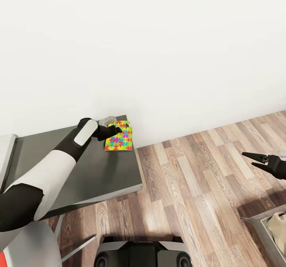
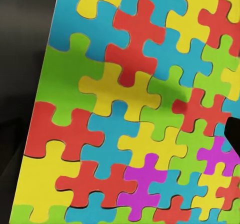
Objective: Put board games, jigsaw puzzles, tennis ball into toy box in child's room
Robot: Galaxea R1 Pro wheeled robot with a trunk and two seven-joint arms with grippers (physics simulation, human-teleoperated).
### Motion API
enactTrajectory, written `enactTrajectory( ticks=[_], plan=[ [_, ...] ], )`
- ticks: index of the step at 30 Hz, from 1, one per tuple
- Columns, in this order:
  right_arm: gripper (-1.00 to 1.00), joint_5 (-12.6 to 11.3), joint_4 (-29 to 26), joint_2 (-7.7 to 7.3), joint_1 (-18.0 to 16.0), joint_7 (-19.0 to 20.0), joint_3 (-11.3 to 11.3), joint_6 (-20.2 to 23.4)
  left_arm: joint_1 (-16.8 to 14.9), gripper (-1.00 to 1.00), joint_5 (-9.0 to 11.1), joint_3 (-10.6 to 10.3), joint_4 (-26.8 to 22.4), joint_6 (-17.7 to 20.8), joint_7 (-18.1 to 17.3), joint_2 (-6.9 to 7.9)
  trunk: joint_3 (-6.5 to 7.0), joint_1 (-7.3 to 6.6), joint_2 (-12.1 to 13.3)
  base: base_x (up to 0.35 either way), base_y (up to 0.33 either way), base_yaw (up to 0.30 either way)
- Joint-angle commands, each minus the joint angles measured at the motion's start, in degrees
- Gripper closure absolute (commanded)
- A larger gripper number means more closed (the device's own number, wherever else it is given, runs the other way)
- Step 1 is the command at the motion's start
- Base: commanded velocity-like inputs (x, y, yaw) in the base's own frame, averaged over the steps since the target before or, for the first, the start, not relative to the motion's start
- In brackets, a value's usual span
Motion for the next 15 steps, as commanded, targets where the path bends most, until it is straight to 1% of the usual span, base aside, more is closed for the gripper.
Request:
enactTrajectory(
  ticks=[1,7,12,15],
  plan=[
    [-1.00,0.6,0.0,-0.01,0.0,0.6,-0.1,0.3,0.0,-1.00,1.9,-0.3,-0.1,-0.4,0.5,0.08,-0.09,0.47,-0.1,0.000,0.000,-0.011],
    [-1.00,0.6,0.0,-0.01,0.0,0.6,-0.1,0.3,0.0,-1.00,1.9,-0.3,-0.1,-0.4,0.5,0.06,-0.09,0.47,-0.1,0.000,0.000,-0.031],
    [-1.00,0.6,0.0,-0.01,0.0,0.6,0.0,0.3,0.0,-1.00,1.9,-0.2,-0.1,-0.4,0.5,0.06,-0.09,0.47,-0.1,0.000,0.000,-0.143],
    [-1.00,0.6,0.0,-0.01,0.0,0.6,0.0,0.3,0.0,-1.00,1.9,-0.2,-0.1,-0.4,0.5,0.06,-0.09,0.47,-0.1,0.000,0.000,-0.093]
  ],
)
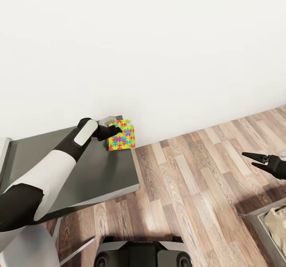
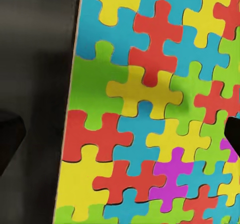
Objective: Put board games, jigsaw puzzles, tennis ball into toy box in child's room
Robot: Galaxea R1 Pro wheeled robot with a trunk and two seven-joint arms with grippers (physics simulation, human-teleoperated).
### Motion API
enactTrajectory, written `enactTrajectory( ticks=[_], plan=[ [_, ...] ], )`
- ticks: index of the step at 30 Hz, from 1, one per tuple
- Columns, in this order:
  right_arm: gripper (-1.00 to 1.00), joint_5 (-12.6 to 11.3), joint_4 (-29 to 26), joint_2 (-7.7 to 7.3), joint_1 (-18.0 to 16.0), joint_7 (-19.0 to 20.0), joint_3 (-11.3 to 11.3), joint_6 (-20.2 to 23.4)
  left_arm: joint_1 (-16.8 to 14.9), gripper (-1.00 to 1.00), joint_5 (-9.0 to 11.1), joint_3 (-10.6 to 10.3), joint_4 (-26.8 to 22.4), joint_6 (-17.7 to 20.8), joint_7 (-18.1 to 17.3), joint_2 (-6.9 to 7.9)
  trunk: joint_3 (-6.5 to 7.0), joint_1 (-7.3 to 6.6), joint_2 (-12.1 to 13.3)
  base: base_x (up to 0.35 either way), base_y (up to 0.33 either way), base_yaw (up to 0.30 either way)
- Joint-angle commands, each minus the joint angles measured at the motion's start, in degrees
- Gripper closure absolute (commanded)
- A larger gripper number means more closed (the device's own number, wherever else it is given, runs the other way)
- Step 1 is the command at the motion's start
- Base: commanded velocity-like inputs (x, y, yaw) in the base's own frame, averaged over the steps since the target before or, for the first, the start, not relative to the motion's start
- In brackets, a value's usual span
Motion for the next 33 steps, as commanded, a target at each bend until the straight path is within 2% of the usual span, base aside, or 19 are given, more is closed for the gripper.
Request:
enactTrajectory(
  ticks=[1,33],
  plan=[
    [-1.00,0.6,0.0,-0.01,-0.1,0.6,-0.1,0.3,0.0,-1.00,2.0,-0.3,-0.1,-0.4,0.5,0.08,-0.09,0.48,-0.1,0.000,0.000,-0.059],
    [-1.00,0.6,-0.2,-0.01,-0.1,0.6,0.0,0.3,0.0,-1.00,2.0,-0.3,-0.1,-0.4,0.5,0.14,-0.09,0.48,-0.1,0.000,0.000,-0.055]
  ],
)
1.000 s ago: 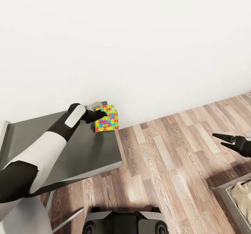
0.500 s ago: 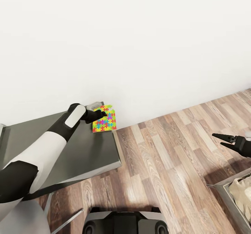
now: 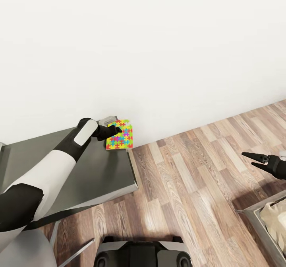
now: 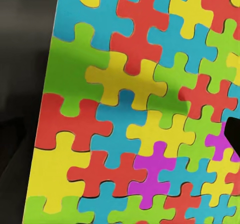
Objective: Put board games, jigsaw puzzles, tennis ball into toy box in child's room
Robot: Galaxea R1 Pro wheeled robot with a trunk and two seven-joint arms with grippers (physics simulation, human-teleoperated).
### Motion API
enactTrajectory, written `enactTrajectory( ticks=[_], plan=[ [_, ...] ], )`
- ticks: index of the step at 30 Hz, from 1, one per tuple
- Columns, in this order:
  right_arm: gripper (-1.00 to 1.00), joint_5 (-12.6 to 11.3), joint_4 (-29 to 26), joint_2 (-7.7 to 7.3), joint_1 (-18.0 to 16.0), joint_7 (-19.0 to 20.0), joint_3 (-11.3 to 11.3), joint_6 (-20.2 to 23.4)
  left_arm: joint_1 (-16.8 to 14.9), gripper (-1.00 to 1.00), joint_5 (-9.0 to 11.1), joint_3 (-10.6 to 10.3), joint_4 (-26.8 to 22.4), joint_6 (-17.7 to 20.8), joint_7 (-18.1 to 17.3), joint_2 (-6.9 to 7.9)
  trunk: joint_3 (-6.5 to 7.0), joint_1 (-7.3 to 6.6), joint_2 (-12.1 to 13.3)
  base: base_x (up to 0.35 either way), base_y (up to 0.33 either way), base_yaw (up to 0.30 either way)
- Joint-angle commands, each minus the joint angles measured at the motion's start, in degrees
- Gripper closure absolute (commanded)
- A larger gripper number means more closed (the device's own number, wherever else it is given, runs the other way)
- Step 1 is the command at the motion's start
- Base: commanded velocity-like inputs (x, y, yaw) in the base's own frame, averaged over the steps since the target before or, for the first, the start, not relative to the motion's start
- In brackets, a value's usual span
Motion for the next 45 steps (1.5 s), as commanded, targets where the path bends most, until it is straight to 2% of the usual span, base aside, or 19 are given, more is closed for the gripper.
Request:
enactTrajectory(
  ticks=[1,19,21,23,24,26,28,29,33,34,36,37,40,41,44,45],
  plan=[
    [-1.00,0.6,0.0,-0.01,0.0,0.6,-0.1,0.3,0.0,-1.00,1.8,-0.3,-0.1,-0.3,0.5,0.07,-0.09,0.47,-0.1,0.000,0.000,-0.006],
    [-1.00,0.6,0.0,0.01,0.0,0.6,0.0,0.3,0.2,-1.00,1.8,-0.2,-0.1,-0.3,0.5,0.49,-0.09,0.47,-0.1,0.000,0.000,-0.001],
    [-1.00,0.6,0.1,0.03,0.0,0.6,0.1,0.3,0.4,-1.00,1.8,0.3,-0.4,-0.2,0.5,0.66,-0.09,0.47,-0.1,0.000,0.000,0.000],
    [-1.00,0.5,0.1,0.05,0.0,0.6,0.2,0.3,0.9,-1.00,1.8,2.0,-1.6,0.1,0.6,1.27,-0.09,0.47,-0.1,0.000,0.000,0.000],
    [-1.00,0.5,0.1,0.05,0.0,0.6,0.2,0.3,0.9,-1.00,1.8,2.0,-1.6,0.1,0.6,1.27,-0.09,0.47,-0.1,0.000,0.000,0.000],
    [-1.00,0.6,0.4,0.06,0.0,0.6,0.7,0.3,2.5,-1.00,1.8,4.5,-3.9,0.4,0.7,2.39,-0.09,0.47,-0.1,0.000,0.000,0.000],
    [-1.00,0.7,1.0,0.10,-0.2,0.6,2.3,0.3,4.8,-1.00,1.8,7.6,-7.2,0.6,0.8,3.69,-0.09,0.47,-0.1,0.000,0.000,0.000],
    [-1.00,0.7,1.0,0.10,-0.2,0.6,2.3,0.3,4.8,-1.00,1.8,7.6,-7.2,0.6,0.8,3.69,-0.09,0.47,-0.1,0.000,0.000,0.000],
    [-1.00,0.7,4.0,0.26,-1.1,0.7,6.8,0.3,9.7,-1.00,1.9,13.9,-14.3,0.9,1.0,6.59,-0.09,0.47,-0.1,0.000,0.000,0.000],
    [-1.00,0.7,4.0,0.26,-1.1,0.7,6.8,0.3,9.7,-1.00,1.9,13.9,-14.3,0.9,1.0,6.59,-0.09,0.47,-0.1,0.000,0.000,0.000],
    [-1.00,0.6,5.8,1.11,-2.3,0.8,8.5,0.3,12.0,-1.00,2.4,16.6,-17.8,1.2,1.1,8.20,-0.09,0.47,-0.1,0.000,0.000,0.000],
    [-1.00,0.6,5.8,1.11,-2.3,0.8,8.5,0.3,12.0,-1.00,2.4,16.6,-17.8,1.2,1.1,8.20,-0.09,0.47,-0.1,0.000,0.000,0.000],
    [-1.00,0.7,9.4,4.76,-5.5,0.7,10.4,0.3,15.4,-1.00,5.1,19.6,-24.9,2.2,1.3,10.27,-0.09,0.47,-0.1,0.000,0.000,0.000],
    [-1.00,0.7,9.4,4.76,-5.5,0.7,10.4,0.3,15.4,-1.00,5.1,19.6,-24.9,2.2,1.3,10.27,-0.09,0.47,-0.1,0.000,0.000,0.000],
    [-1.00,1.3,15.0,9.62,-9.8,0.6,11.7,0.3,19.4,-1.00,8.6,21.2,-34.1,2.9,2.4,11.38,-0.09,0.47,-0.1,0.000,0.000,0.000],
    [-1.00,1.3,15.0,9.62,-9.8,0.6,11.7,0.3,19.4,-1.00,8.6,21.2,-34.1,2.9,2.4,11.38,-0.09,0.47,-0.1,0.000,0.000,0.000]
  ],
)
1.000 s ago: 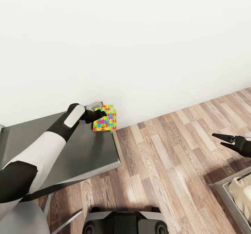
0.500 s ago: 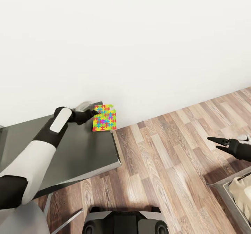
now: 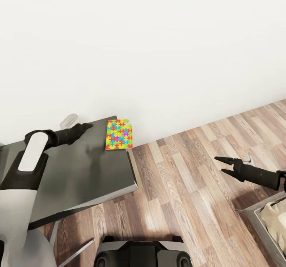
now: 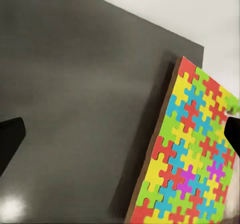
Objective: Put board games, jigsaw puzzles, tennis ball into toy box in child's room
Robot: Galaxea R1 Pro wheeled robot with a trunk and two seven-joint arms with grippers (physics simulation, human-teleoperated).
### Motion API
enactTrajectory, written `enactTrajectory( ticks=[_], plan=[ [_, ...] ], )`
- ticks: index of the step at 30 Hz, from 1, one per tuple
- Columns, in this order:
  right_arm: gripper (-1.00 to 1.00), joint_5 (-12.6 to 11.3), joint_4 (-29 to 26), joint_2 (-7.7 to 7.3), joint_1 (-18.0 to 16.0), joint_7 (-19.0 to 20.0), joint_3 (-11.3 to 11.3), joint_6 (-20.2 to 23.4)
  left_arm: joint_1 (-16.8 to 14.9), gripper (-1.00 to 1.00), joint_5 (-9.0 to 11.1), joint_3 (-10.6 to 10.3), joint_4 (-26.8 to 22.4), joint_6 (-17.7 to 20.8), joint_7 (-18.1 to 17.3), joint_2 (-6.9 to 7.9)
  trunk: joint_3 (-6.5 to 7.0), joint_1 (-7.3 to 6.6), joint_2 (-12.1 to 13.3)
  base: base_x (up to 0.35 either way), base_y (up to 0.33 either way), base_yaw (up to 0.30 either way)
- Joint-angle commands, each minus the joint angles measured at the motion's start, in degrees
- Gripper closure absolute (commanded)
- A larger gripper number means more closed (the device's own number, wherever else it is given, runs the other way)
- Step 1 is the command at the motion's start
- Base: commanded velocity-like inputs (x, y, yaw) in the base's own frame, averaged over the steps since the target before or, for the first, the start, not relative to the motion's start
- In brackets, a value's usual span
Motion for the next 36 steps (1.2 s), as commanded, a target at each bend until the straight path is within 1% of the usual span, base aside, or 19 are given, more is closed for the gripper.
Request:
enactTrajectory(
  ticks=[1,2,3,6,7,8,9,10,11,14,19,21,22,24,27,28,30,34,36],
  plan=[
    [-1.00,1.1,2.2,1.58,-1.5,0.5,0.2,0.2,1.2,-1.00,1.6,0.3,-3.2,0.2,1.5,0.18,-0.07,0.03,-0.1,0.000,0.000,0.000],
    [-1.00,1.9,4.4,3.06,-2.9,0.5,0.5,0.2,2.3,-1.00,2.4,0.5,-6.0,0.3,2.6,0.24,-0.07,0.03,-0.1,0.000,0.000,0.000],
    [-1.00,1.9,4.4,3.06,-2.9,0.5,0.5,0.2,2.3,-1.00,2.4,0.5,-6.0,0.3,2.6,0.24,-0.07,0.03,-0.1,0.000,0.000,0.000],
    [-1.00,5.2,10.3,6.87,-6.5,0.6,0.9,-1.7,4.5,-1.00,4.0,0.7,-11.5,0.6,6.1,0.13,-0.07,0.03,-0.1,0.000,0.000,0.000],
    [-1.00,5.2,10.3,6.87,-6.5,0.6,0.9,-1.7,4.5,-1.00,4.0,0.7,-11.5,0.6,6.1,0.13,-0.07,0.03,-0.1,0.000,0.000,0.000],
    [-1.00,6.5,11.8,7.94,-7.4,0.6,1.0,-2.9,5.0,-1.00,4.3,0.6,-12.7,0.6,6.9,-0.02,-0.07,0.03,-0.1,0.000,0.000,0.000],
    [-1.00,10.0,14.6,10.54,-9.2,0.9,1.3,-6.6,5.9,-1.00,5.0,-0.4,-14.9,0.7,8.7,-0.82,-0.07,0.03,-0.1,0.000,0.000,0.000],
    [-1.00,10.8,15.2,11.14,-9.6,1.2,1.3,-7.6,6.1,-1.00,5.1,-1.0,-15.4,0.7,9.0,-1.19,-0.07,0.03,-0.1,0.000,0.000,0.000],
    [-1.00,10.8,15.2,11.14,-9.6,1.2,1.3,-7.6,6.1,-1.00,5.1,-1.0,-15.4,0.7,9.0,-1.19,-0.07,0.03,-0.1,0.000,0.000,0.000],
    [-1.00,12.5,16.3,12.36,-10.3,3.8,1.5,-9.6,6.2,-1.00,5.4,-3.1,-16.3,0.8,9.5,-2.89,-0.07,0.03,-0.1,0.000,0.000,0.000],
    [-1.00,13.2,16.6,12.81,-10.6,7.5,1.6,-10.5,6.0,-1.00,5.9,-4.0,-16.6,0.9,9.7,-4.79,-0.07,0.03,-0.1,0.000,0.000,0.000],
    [-1.00,13.6,16.8,13.08,-10.8,12.0,1.7,-11.1,5.6,-1.00,7.2,-4.7,-16.8,1.0,10.0,-7.25,-0.07,0.03,-0.1,0.000,0.000,0.000],
    [-1.00,13.6,16.8,13.08,-10.8,12.0,1.7,-11.1,5.6,-1.00,7.2,-4.7,-16.8,1.0,10.0,-7.25,-0.07,0.03,-0.1,0.000,0.000,0.000],
    [-1.00,13.8,16.9,13.18,-10.8,14.2,1.7,-11.3,5.4,-1.00,8.0,-4.9,-16.9,1.1,10.1,-8.51,-0.07,0.03,-0.1,0.000,0.000,0.000],
    [-1.00,14.8,17.1,13.45,-10.9,18.7,1.8,-11.7,5.1,-1.00,9.9,-5.6,-17.1,1.5,10.4,-11.92,-0.07,0.03,-0.1,0.000,0.000,0.000],
    [-1.00,14.8,17.1,13.45,-10.9,18.7,1.8,-11.7,5.1,-1.00,9.9,-5.6,-17.1,1.5,10.4,-11.92,-0.07,0.03,-0.1,0.000,0.000,0.000],
    [-1.00,15.6,17.9,13.58,-11.0,20.0,1.6,-11.9,5.0,-1.00,10.8,-6.2,-17.1,2.1,10.5,-13.82,-0.07,0.03,-0.1,0.000,0.000,0.000],
    [-1.00,16.1,19.4,13.67,-11.2,20.0,1.5,-12.0,4.9,-1.00,11.1,-7.8,-17.2,2.8,11.3,-15.32,-0.07,0.03,-0.1,0.000,0.000,0.000],
    [-1.00,16.3,21.8,13.78,-12.2,19.6,1.4,-12.1,4.9,-1.00,11.2,-10.8,-17.2,3.1,14.0,-16.52,-0.07,0.03,-0.1,0.000,0.000,0.000]
  ],
)
